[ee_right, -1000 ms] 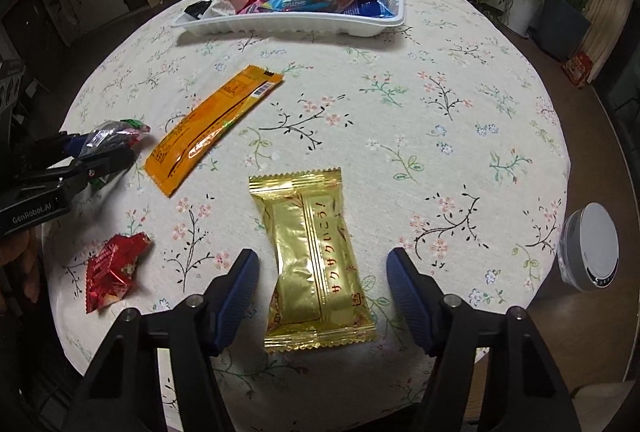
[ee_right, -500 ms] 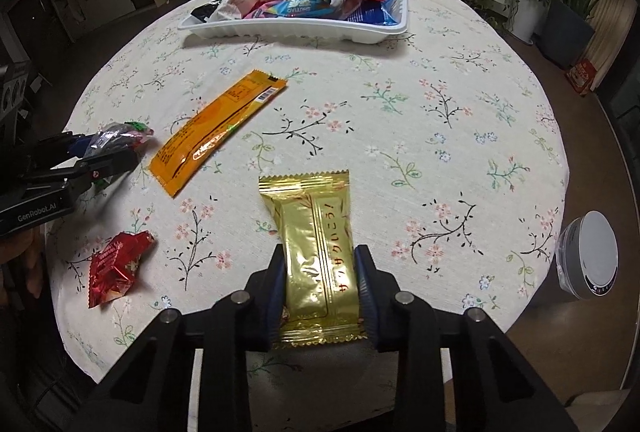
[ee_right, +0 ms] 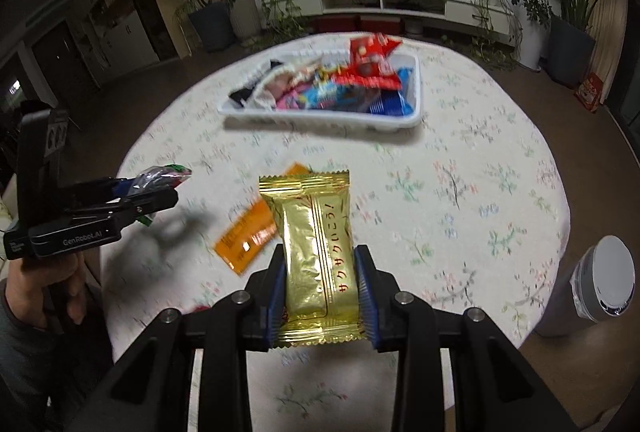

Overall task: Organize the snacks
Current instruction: 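Carry the nut bag and gold packet into the tray and release both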

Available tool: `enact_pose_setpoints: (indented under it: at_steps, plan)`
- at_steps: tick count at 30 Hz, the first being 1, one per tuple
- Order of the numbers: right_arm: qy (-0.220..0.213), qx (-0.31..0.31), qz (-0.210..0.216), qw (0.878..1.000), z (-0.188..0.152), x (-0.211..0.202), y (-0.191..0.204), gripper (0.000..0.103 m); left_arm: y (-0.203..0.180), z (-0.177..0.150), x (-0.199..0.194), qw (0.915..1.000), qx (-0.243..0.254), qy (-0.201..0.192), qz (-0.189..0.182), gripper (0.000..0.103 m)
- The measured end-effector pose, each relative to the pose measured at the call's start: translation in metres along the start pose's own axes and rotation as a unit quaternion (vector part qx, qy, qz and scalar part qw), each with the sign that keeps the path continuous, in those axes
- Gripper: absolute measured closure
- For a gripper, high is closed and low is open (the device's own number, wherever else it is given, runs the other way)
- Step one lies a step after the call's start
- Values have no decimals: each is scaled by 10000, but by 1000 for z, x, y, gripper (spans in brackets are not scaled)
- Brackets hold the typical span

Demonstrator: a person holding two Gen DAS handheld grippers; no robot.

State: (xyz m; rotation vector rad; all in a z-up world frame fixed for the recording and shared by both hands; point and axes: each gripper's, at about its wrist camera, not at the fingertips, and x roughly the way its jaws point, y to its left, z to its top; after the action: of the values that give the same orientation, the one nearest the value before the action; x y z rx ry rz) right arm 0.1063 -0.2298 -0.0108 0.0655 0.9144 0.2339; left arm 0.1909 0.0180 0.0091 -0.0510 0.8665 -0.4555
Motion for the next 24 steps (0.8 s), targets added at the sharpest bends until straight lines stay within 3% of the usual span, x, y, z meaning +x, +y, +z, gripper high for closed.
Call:
enact_pose_setpoints:
  at_steps: [6,13,18,24]
  plan:
    - [-510,11,102,9986,65,-8,5,68,13,76,-9,9987,138,-440,223,60]
    - [-636,387,275,9968,172,32,5,68,39,166,33,9967,-24,-589,559,60]
    - [-304,565,2,9979,220,92,4,68,52,189,85,9967,-43,-357,732,60]
    - [147,468,-439,9978,233,149,1,68,57,178,135,9973,-81,-127,713,60]
